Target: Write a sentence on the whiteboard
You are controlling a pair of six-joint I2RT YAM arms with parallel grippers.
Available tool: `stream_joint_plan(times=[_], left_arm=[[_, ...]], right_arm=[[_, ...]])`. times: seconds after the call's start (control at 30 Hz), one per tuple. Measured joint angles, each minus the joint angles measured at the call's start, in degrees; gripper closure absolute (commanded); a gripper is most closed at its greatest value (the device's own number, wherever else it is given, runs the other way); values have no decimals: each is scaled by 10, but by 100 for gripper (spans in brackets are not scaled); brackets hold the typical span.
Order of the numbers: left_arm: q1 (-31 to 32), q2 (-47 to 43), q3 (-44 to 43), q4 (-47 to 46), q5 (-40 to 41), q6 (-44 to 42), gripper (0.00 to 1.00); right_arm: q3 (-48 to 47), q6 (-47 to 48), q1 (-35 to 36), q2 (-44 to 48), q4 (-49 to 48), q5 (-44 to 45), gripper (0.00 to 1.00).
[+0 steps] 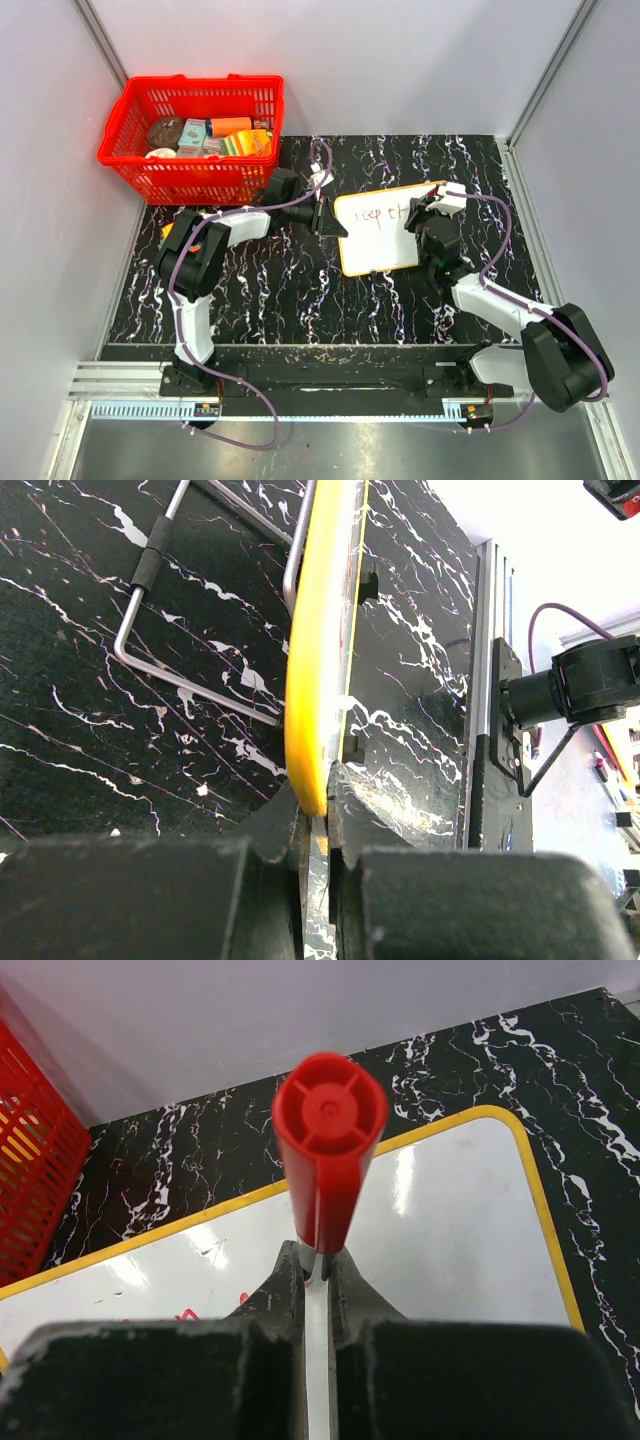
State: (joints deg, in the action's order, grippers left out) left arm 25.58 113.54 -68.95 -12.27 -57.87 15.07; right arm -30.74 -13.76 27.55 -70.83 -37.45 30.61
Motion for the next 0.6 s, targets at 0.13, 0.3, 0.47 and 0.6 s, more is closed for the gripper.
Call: stream_joint_plan(times=[0.13,0.3,0.47,0.6], left_arm=[[0,0,0,0,0,0,100],[0,1,-1,2,0,0,100],[0,1,-1,2,0,0,100],[0,1,-1,2,0,0,100]], right_arm=[[0,0,-2,0,-1,0,100],[3,-3,-3,2,0,0,100],[14,-12,-3,8,2,-1,100],[23,-19,-3,16,5,-2,100]])
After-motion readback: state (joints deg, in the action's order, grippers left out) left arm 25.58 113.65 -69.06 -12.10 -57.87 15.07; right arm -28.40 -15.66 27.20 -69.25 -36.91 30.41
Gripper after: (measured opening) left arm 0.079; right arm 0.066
